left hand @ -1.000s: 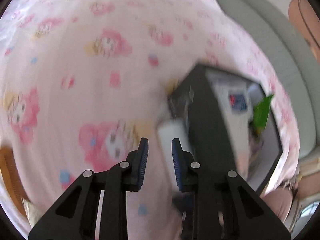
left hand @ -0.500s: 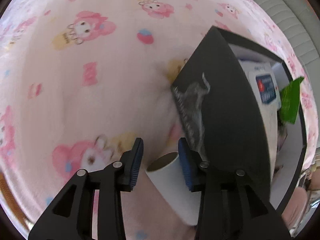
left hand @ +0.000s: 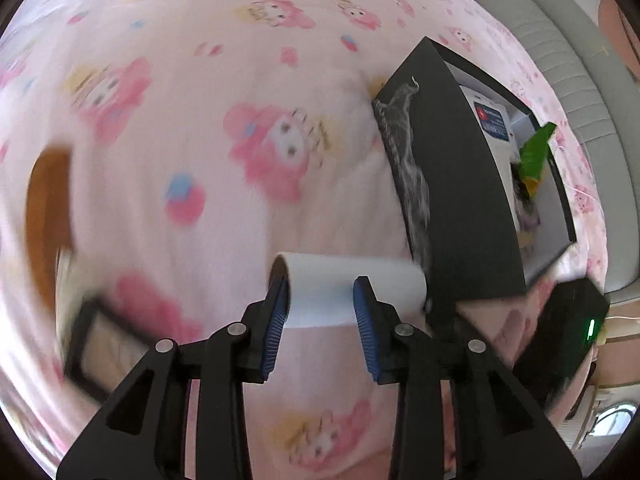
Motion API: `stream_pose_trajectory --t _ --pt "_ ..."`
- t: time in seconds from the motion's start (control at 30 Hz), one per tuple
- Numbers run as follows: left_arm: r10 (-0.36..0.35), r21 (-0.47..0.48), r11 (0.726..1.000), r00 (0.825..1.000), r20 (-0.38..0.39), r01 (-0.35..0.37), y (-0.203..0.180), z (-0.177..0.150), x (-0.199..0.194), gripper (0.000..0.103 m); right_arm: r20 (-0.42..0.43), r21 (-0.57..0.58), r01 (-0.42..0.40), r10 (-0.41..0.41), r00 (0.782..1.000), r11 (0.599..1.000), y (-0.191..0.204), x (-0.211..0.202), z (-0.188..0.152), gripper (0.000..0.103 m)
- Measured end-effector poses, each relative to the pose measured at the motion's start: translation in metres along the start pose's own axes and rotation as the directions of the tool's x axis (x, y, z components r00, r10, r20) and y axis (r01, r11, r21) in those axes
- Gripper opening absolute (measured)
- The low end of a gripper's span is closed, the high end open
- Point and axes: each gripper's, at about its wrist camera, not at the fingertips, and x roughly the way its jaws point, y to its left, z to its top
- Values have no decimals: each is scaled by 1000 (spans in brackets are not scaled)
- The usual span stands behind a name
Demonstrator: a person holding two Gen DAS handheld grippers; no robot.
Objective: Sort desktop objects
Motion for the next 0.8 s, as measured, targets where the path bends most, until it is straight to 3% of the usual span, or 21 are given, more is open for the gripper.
stream_pose_trajectory --t 0.2,0.47,0.6,0.67,0.8 --pt "-26 -178 983 999 39 32 31 -62 0 33 -53 -177 3 -12 999 984 23 -9 -5 1" --pt "-34 -242 966 973 228 90 34 -71 -28 37 -74 -294 -6 -16 997 956 35 -16 21 5" --pt "-58 -251 962 981 183 104 33 -64 -6 39 -89 -324 -11 -19 996 946 39 -14 30 6" --pt "-36 -234 970 989 143 69 27 -66 2 43 -107 -345 -18 -20 994 938 48 -40 -29 6" --pt "-70 -245 965 992 105 94 23 -84 2 46 -189 -350 -47 -21 982 936 44 -46 -40 6"
